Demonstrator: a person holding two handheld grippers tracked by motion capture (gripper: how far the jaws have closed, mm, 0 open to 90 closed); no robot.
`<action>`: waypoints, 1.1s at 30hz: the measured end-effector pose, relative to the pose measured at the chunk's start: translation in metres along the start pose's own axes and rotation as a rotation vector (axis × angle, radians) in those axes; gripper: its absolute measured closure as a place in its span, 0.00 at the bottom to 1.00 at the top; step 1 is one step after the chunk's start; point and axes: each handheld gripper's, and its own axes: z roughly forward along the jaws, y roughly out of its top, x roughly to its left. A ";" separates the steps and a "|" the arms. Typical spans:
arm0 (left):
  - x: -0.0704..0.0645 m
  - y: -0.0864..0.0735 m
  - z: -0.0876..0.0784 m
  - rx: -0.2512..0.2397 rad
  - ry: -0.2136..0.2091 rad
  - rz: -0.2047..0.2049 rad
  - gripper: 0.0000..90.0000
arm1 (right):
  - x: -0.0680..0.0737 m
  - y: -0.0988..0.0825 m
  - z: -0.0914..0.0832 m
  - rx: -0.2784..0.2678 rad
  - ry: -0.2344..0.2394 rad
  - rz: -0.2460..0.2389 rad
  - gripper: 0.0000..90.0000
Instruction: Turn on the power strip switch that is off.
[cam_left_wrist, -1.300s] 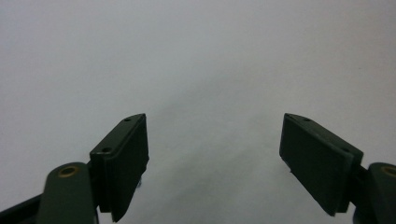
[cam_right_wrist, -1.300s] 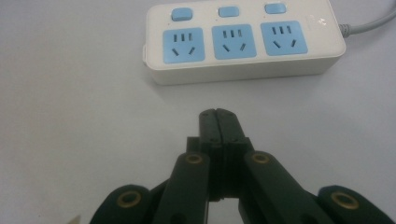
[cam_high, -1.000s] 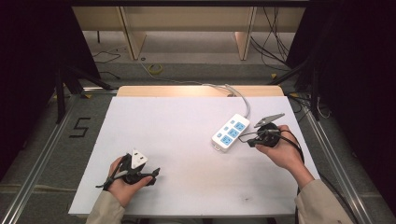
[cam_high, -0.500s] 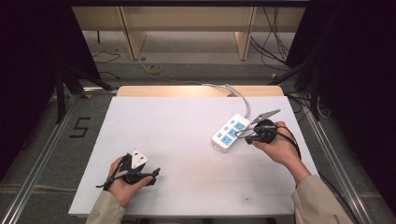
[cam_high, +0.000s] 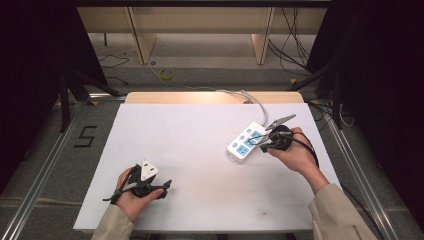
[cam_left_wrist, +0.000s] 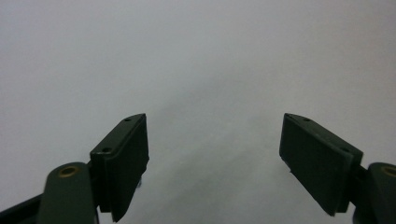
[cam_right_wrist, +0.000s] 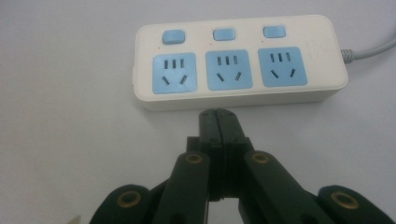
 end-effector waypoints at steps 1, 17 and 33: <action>0.000 0.000 0.000 0.000 0.000 0.000 0.27 | 0.000 0.001 0.001 0.000 0.001 0.001 1.00; 0.000 0.000 0.000 -0.001 0.001 0.002 0.27 | -0.003 0.013 0.005 0.006 -0.004 0.001 1.00; 0.000 0.000 0.000 -0.001 0.002 0.004 0.27 | -0.005 0.022 0.013 0.023 -0.008 0.003 1.00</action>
